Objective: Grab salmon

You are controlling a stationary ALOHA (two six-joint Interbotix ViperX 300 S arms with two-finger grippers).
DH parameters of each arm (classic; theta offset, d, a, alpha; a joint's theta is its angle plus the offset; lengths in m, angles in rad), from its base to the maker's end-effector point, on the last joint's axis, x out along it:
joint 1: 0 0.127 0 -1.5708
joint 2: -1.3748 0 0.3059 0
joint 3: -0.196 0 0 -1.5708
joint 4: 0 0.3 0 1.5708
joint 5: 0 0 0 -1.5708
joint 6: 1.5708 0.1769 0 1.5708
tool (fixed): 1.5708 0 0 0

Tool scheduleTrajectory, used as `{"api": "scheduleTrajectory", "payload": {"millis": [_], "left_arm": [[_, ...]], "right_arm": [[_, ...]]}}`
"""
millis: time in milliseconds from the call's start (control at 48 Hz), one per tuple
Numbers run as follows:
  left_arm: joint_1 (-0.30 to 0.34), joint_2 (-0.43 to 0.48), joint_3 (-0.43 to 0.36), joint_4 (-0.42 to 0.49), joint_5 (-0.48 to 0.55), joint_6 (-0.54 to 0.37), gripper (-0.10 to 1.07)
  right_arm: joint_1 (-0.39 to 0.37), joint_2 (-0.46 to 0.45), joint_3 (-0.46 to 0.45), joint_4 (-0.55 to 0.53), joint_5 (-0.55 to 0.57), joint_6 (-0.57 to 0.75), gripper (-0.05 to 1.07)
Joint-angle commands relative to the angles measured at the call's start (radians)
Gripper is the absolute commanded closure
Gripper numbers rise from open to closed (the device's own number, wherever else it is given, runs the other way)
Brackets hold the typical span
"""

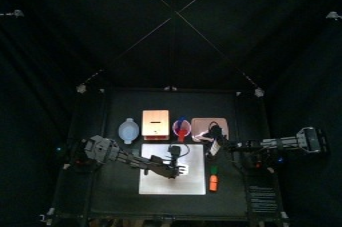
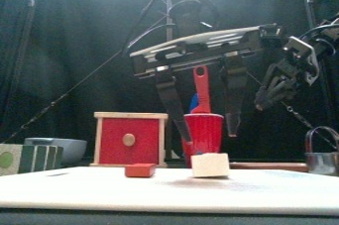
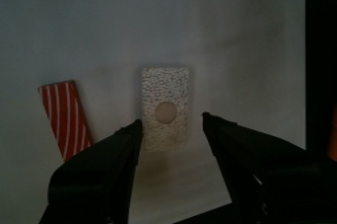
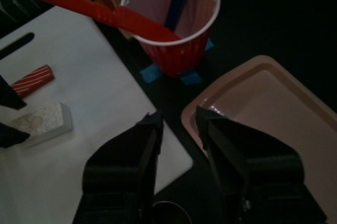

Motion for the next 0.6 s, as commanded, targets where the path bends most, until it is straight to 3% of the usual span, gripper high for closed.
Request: {"api": "scheduleTrajectory", "payload": {"millis": [0, 438, 583], "left_arm": [[0.008, -0.015, -0.028, 0.006, -0.002, -0.002, 0.11], [0.002, -0.044, -0.034, 0.008, 0.021, 0.011, 0.11], [-0.002, -0.075, -0.044, 0.060, 0.083, 0.009, 0.11]], "right_arm": [[0.000, -0.003, -0.008, -0.003, 0.000, -0.002, 0.30], [0.002, -0.006, -0.008, 0.000, -0.002, -0.002, 0.30], [0.005, -0.006, -0.008, 0.002, 0.000, -0.002, 0.30]]}}
